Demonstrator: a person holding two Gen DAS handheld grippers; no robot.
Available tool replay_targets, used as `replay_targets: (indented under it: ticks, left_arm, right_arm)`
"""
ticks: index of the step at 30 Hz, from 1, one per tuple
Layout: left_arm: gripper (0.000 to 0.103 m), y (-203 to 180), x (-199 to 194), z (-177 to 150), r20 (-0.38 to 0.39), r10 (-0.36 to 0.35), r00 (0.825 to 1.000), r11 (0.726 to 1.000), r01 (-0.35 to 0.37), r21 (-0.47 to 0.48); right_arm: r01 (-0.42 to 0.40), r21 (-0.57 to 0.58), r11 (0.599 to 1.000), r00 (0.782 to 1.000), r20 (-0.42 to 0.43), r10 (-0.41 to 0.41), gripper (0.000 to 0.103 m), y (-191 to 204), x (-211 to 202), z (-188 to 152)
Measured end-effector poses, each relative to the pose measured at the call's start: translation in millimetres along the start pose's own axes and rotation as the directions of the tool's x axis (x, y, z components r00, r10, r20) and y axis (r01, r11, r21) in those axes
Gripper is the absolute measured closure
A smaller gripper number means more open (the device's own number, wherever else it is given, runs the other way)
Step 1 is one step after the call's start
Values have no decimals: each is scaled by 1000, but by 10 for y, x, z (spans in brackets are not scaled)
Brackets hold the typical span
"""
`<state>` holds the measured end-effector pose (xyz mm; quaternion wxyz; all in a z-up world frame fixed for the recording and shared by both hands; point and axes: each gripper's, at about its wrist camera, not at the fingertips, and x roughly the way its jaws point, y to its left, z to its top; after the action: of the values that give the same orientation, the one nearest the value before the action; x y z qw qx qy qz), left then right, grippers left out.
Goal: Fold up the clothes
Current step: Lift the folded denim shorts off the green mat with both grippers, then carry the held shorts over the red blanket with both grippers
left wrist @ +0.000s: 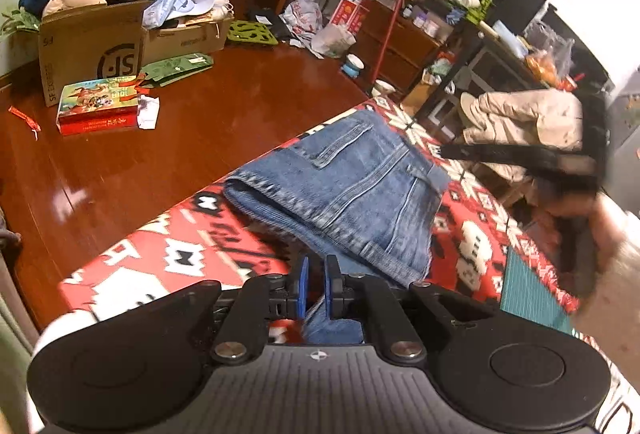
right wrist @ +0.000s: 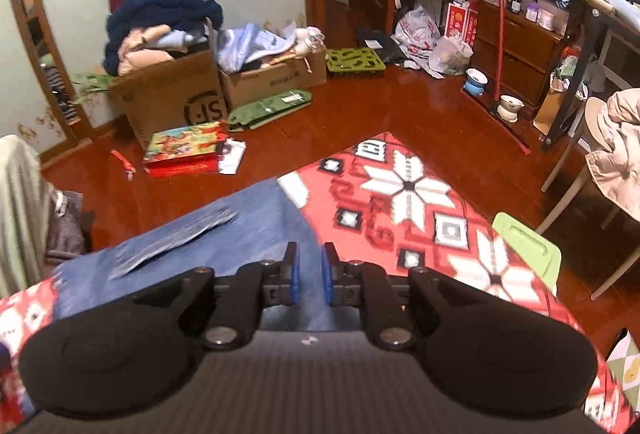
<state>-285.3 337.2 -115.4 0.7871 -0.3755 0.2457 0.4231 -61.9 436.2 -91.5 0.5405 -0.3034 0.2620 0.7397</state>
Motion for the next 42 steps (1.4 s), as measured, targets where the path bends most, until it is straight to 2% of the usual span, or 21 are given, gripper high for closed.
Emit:
replay_targets:
  ticks: [3, 7, 12, 16, 19, 21, 26, 29, 33, 34, 36, 40, 41, 42]
  left_arm:
    - [97, 40, -10, -69, -31, 19, 999, 998, -18, 54]
    - [97, 27, 45, -181, -60, 23, 998, 983, -11, 181]
    - [97, -49, 105, -356, -81, 0, 997, 933, 29, 359]
    - [91, -89, 143, -433, -114, -9, 993, 908, 56, 415]
    - [86, -124, 184, -479, -125, 12, 992, 894, 46, 445]
    - [78, -124, 213, -489, -130, 8, 991, 895, 51, 443]
    - [78, -99, 250, -487, -136, -35, 990, 910, 88, 405]
    - [78, -93, 241, -469, -126, -74, 989, 912, 118, 392]
    - [70, -51, 290, -453, -135, -103, 985, 919, 147, 366]
    - [70, -39, 311, -446, -144, -124, 982, 923, 167, 346]
    - [70, -32, 351, -441, -156, -158, 975, 926, 201, 320]
    - [70, -16, 450, -413, -171, -174, 970, 940, 216, 263]
    - [74, -7, 468, -400, -177, -195, 965, 943, 234, 238]
    - [86, -1, 487, -390, -187, -206, 960, 946, 244, 213]
  right_arm:
    - [-35, -17, 999, 999, 5, 35, 90, 220, -380, -338]
    - [-67, -65, 996, 998, -5, 66, 88, 635, -742, -947]
    - [-101, -75, 992, 995, 2, 102, 81, 1078, -933, -1562]
    - [-122, -71, 990, 992, 21, 123, 73, 1367, -938, -1790]
    - [-135, -46, 990, 991, 15, 136, 73, 1501, -855, -1835]
    - [-136, -13, 991, 990, 20, 137, 73, 1545, -799, -1838]
    - [-130, 36, 991, 989, 69, 128, 74, 1620, -753, -1821]
    - [-138, 73, 988, 983, 136, 127, 76, 1559, -837, -1745]
    - [-159, 119, 980, 971, 197, 133, 91, 1425, -950, -1575]
    - [-162, 131, 978, 969, 207, 133, 96, 1393, -968, -1533]
    - [-184, 164, 969, 964, 223, 145, 99, 1334, -1004, -1468]
    - [-215, 214, 953, 956, 245, 161, 100, 1242, -1038, -1397]
    - [-218, 222, 950, 955, 247, 162, 100, 1228, -1046, -1403]
    - [-216, 230, 949, 956, 248, 158, 100, 1212, -1056, -1418]
